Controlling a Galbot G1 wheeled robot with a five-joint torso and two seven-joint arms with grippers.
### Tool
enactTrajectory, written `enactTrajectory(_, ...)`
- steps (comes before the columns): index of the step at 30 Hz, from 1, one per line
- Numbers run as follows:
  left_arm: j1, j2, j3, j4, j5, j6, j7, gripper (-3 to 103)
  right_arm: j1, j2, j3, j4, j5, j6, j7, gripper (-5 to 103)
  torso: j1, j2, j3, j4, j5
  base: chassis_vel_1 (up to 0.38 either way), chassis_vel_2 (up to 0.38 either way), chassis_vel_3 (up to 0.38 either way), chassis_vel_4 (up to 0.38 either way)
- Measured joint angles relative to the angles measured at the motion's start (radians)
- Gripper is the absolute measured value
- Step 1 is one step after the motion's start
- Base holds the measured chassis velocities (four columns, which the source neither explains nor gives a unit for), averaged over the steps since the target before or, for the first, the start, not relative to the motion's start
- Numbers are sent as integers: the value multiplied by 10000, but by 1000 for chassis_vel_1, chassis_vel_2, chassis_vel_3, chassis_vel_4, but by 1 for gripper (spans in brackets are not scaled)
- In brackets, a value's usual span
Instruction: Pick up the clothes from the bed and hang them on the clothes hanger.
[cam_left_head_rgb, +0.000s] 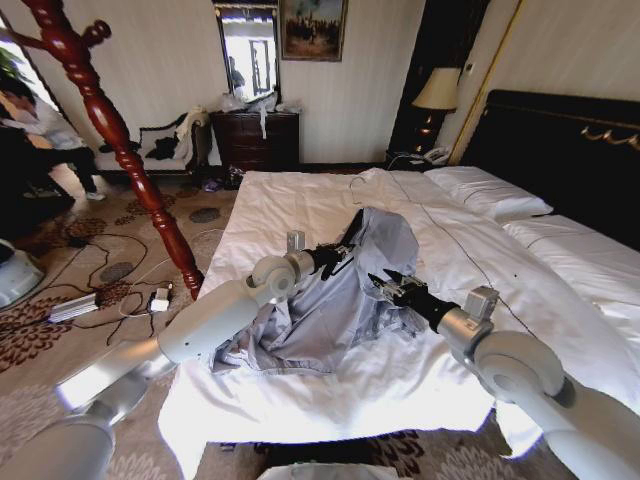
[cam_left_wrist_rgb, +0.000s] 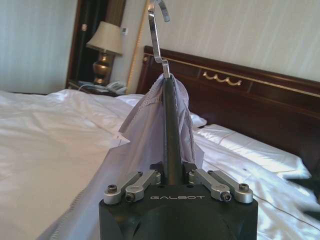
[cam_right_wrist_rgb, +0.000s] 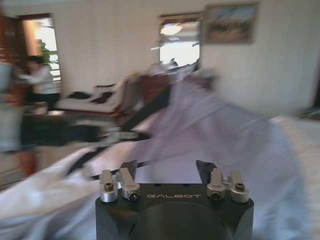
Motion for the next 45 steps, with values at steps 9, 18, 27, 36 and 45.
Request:
enactTrajectory(9,71,685,28,-816,48,-84,458,18,314,-306,321,-1555,-3758,749,76,96,0,0,0,0,0,0,0,0,0)
enactTrajectory(18,177,1368,145,-1477,209,-201,848,18,612,-676,135,-2848,-7165,1325,-558,100,0,0,0,1,1,0,0,0,0)
enactTrajectory(27,193,1661,409,-2003,241,-192,1190,18,825,-964,-89,-3613,-9110,1968,-1066,100,0,0,0,1,1,0,0,0,0)
enactTrajectory(36,93,1785,833,-2447,258,-136,1236,18,776,-1039,-210,-3559,-9422,2108,-1269,100,0,0,0,0,0,0,0,0,0)
enactTrajectory(45,46,1836,1115,-2744,268,-46,1234,18,766,-959,-362,-3541,-9744,2079,-1328,100,0,0,0,1,0,0,0,0,0)
